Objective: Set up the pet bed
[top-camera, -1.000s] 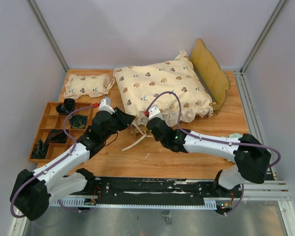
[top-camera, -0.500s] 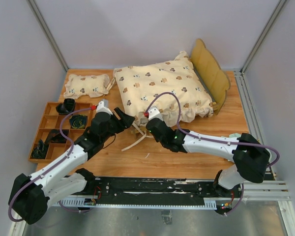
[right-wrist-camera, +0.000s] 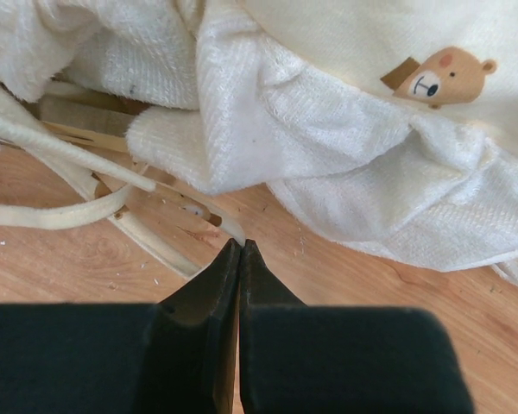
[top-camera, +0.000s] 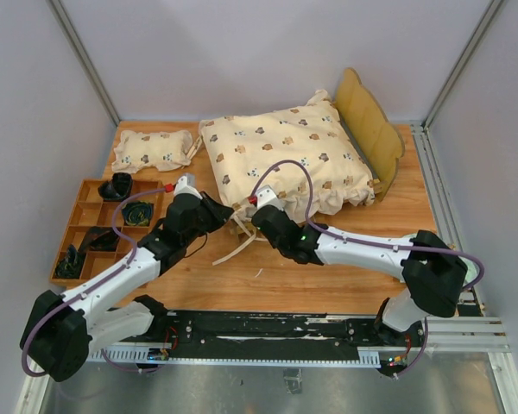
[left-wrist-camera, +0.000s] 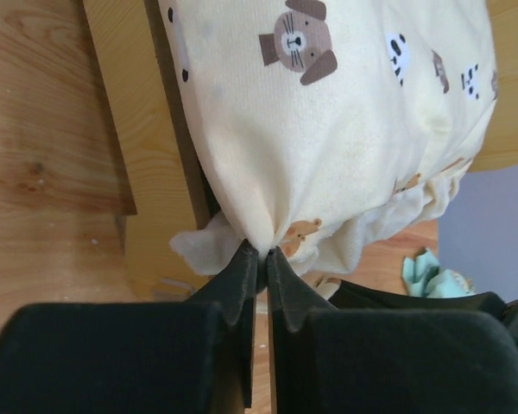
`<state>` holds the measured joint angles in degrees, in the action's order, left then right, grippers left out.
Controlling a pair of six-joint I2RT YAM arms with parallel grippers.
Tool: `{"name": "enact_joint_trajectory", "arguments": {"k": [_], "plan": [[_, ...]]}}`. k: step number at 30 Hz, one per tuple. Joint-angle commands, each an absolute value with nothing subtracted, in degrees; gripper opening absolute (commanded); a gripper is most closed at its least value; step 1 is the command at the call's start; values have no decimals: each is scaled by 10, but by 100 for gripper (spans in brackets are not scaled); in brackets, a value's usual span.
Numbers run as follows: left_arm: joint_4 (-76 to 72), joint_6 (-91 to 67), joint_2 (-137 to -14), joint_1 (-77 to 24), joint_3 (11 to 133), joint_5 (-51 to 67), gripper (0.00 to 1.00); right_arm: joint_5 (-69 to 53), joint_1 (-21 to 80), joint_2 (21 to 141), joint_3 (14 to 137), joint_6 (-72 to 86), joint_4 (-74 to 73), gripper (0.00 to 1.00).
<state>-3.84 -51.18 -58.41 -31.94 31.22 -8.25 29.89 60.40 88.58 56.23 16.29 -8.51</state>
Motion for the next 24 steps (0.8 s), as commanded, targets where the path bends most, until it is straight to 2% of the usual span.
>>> {"name": "enact_joint_trajectory", "arguments": {"k": [1,4,24], "plan": [[-69,-516,-566,-316,337,-68,3,326,604,896,588,143,-99,0],[-73,-521,-556,-316,337,-65,0,344,604,906,601,134,-110,0],[-90,-546,-550,-316,323,-48,2,394,643,954,676,156,-197,0]]}}
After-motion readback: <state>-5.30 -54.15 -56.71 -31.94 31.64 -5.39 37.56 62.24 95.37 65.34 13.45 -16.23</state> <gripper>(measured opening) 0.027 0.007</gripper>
